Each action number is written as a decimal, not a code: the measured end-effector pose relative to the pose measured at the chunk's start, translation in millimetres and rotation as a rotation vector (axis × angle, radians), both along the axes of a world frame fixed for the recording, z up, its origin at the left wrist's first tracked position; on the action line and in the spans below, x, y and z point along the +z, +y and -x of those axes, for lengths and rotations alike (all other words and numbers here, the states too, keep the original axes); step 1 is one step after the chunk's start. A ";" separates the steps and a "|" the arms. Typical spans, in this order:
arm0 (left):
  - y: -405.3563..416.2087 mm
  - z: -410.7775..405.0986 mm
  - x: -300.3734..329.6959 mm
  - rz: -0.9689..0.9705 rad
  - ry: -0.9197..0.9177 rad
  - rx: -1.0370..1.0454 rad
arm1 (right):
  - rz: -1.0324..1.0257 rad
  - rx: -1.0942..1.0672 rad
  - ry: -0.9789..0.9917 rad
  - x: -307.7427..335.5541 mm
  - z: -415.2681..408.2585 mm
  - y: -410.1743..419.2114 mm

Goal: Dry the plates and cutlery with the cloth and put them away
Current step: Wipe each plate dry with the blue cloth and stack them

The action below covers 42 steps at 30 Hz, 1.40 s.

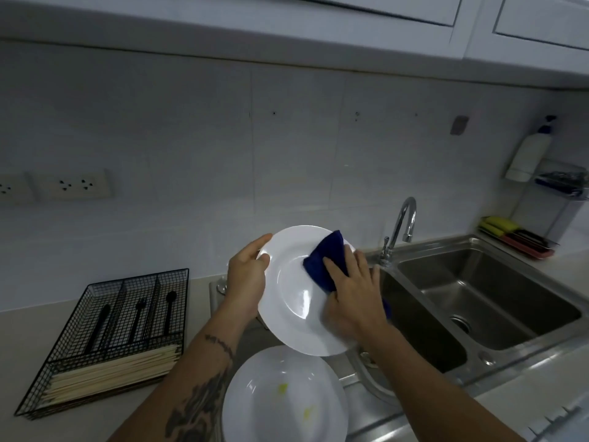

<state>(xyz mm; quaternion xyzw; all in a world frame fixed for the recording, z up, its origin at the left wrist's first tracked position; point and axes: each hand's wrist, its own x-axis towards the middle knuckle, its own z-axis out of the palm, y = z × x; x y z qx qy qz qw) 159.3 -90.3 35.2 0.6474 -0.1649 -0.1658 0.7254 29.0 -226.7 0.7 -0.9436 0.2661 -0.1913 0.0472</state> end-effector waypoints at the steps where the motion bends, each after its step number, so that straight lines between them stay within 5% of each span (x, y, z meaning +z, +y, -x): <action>1: -2.7 2.4 1.0 -0.010 -0.018 -0.014 | -0.009 0.019 -0.013 1.8 -4.0 3.5; 5: -1.9 2.7 0.7 -0.038 -0.035 -0.034 | 0.057 0.118 0.004 -4.5 -7.1 15.6; 9: 7.8 -3.9 0.0 -0.021 -0.037 -0.006 | 0.187 -0.038 0.010 -5.9 1.3 0.3; 16: 17.7 -11.3 -2.3 -0.059 -0.039 0.023 | 0.027 -0.116 0.030 4.2 7.3 -1.4; 22: 2.1 5.7 -0.1 -0.076 -0.091 -0.090 | 0.111 0.060 0.012 7.9 -12.6 6.7; 26: 8.4 -0.5 0.3 -0.062 -0.118 -0.092 | 0.170 -0.020 0.026 6.2 -3.6 -3.5; 31: 13.5 -3.5 -7.8 -0.028 -0.098 0.002 | 0.110 -0.072 0.052 0.1 5.5 0.4; 42: 8.1 -21.7 -3.0 0.044 0.092 0.156 | -0.337 0.412 0.203 30.7 20.2 36.0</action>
